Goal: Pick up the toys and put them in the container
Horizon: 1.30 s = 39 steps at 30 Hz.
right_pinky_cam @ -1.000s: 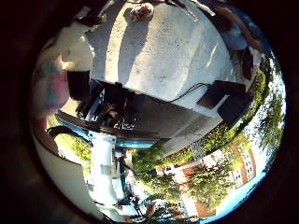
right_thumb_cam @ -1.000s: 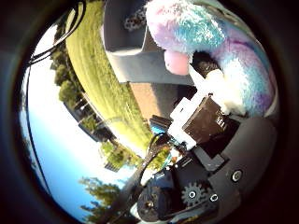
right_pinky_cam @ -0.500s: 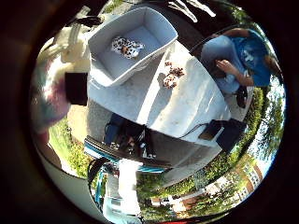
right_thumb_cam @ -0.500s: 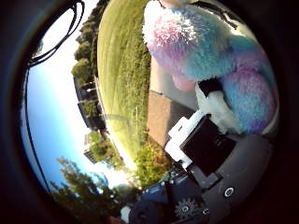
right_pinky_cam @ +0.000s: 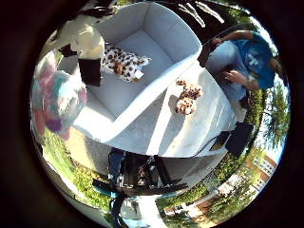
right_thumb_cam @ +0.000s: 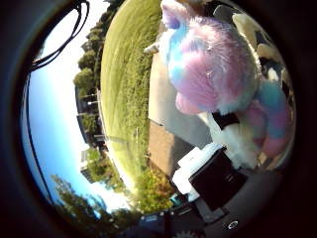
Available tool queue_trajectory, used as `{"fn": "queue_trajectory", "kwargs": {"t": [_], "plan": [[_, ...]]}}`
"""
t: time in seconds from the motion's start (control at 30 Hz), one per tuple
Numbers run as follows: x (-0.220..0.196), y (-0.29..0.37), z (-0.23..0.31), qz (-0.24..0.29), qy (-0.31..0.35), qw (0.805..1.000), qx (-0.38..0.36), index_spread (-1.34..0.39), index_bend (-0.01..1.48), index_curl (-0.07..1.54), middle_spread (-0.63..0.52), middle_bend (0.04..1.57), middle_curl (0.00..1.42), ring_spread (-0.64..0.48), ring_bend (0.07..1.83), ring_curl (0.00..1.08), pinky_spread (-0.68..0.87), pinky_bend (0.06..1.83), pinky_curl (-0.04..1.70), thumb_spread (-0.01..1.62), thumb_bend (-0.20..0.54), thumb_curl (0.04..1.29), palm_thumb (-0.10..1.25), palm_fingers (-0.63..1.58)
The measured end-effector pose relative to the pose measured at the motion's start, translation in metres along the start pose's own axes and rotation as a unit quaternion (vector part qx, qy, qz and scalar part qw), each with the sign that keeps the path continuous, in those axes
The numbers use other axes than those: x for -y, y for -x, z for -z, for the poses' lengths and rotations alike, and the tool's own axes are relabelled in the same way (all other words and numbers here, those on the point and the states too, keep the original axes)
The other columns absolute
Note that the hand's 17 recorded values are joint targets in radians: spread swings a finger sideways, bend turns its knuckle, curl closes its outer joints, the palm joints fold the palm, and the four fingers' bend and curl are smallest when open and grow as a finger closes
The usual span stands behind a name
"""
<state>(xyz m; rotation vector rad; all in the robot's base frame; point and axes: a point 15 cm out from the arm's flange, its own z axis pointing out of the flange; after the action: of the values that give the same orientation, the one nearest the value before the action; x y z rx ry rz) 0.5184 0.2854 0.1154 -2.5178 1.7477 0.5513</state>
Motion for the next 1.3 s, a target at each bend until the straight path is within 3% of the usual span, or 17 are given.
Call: {"fn": "queue_trajectory", "kwargs": {"t": [0.1,0.27,0.57,0.67,1.0,1.3], "plan": [[-0.006,-0.005,-0.005,0.002,0.015,1.0,-0.009,-0.58,0.11,0.84,0.03,0.41,0.55,0.22,1.02,0.46,0.4,1.19,0.64,1.14,-0.036,0.47,0.69,-0.17],[-0.025,-0.027,-0.005,0.001,0.051,0.998,-0.026,-0.5,0.07,0.64,0.09,0.24,0.45,0.27,0.85,0.37,0.43,1.1,0.56,1.13,-0.029,0.44,0.69,-0.18],[-0.067,-0.103,0.036,-0.034,0.1,0.994,-0.04,-0.41,0.12,0.4,0.13,0.16,0.38,0.27,0.66,0.3,0.42,0.84,0.42,1.15,-0.025,0.39,0.67,-0.12],[-0.088,-0.13,0.044,-0.045,0.129,0.99,-0.04,-0.39,0.12,0.36,0.13,0.16,0.36,0.27,0.63,0.3,0.41,0.8,0.4,1.15,-0.025,0.38,0.68,-0.1],[-0.108,-0.216,0.054,-0.095,0.12,0.988,-0.015,-0.32,0.15,0.28,0.12,0.16,0.31,0.26,0.56,0.3,0.39,0.72,0.33,1.18,-0.021,0.36,0.68,-0.05],[-0.064,-0.253,0.04,-0.12,0.039,0.991,-0.044,-0.27,0.16,0.26,0.12,0.17,0.3,0.27,0.5,0.29,0.39,0.62,0.28,1.18,-0.025,0.35,0.68,-0.04]]}}
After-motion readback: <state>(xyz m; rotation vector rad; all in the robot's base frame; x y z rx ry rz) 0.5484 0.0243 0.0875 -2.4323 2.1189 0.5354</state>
